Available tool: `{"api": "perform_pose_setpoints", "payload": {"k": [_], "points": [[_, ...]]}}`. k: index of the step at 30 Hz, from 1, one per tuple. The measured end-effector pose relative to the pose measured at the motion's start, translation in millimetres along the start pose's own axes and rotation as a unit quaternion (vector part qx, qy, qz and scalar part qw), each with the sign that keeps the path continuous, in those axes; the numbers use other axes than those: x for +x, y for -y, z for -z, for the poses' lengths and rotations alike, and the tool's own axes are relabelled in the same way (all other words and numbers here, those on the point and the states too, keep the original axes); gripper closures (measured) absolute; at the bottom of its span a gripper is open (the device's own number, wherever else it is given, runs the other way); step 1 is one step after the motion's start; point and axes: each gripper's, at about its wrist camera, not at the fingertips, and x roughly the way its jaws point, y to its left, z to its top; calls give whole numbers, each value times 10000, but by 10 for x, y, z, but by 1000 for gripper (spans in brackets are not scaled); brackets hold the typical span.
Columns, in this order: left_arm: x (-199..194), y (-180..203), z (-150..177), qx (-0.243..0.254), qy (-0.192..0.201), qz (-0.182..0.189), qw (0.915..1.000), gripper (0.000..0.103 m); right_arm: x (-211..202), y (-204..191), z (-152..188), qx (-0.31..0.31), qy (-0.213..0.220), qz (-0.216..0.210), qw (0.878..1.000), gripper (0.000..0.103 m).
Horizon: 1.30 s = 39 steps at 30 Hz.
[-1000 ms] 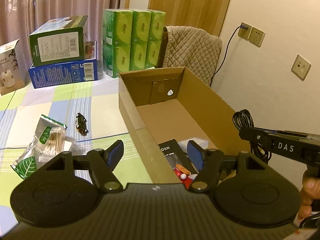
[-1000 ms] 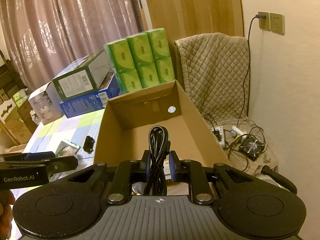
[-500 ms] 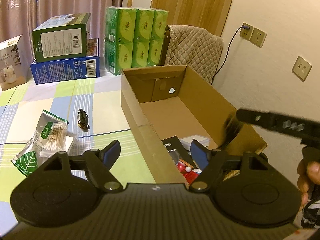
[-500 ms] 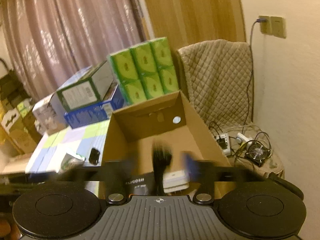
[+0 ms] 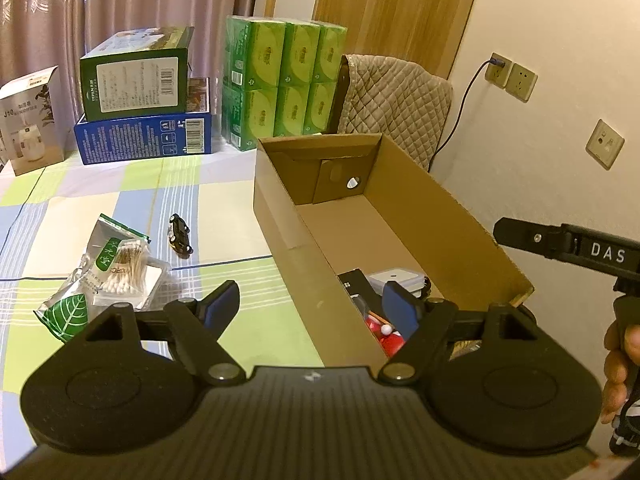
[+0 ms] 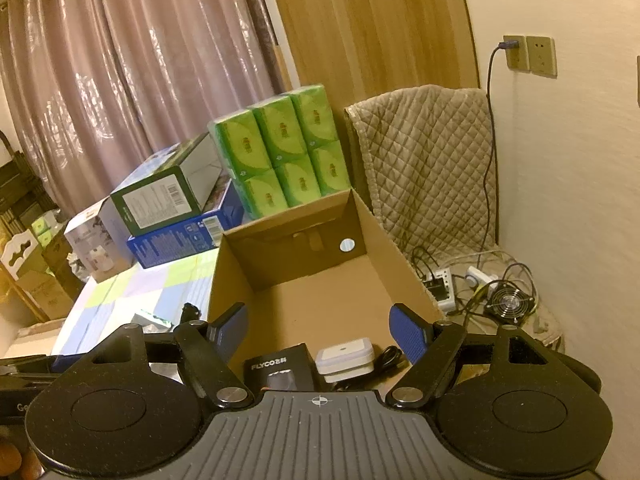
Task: Organize objects
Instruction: 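Withdraw both tools from the cardboard box back over the table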
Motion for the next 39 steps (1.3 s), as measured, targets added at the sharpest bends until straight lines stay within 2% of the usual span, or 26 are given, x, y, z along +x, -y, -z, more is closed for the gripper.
{"api": "perform_pose_setpoints", "payload": {"k": [19,30,39], "points": [[-453,-319,34,-133,225,-243,9994,22,-139,-511,72,-264,-44,-258,9993,28],[-829,-940,194,-269,260,-837,9958,13,-124,-959,210,-429,-113,-616,9971,29],[-1010,-1533,387,-327,144,-1389,9897,5,105,-1402,373,-635,-328,-959,9928,28]]}}
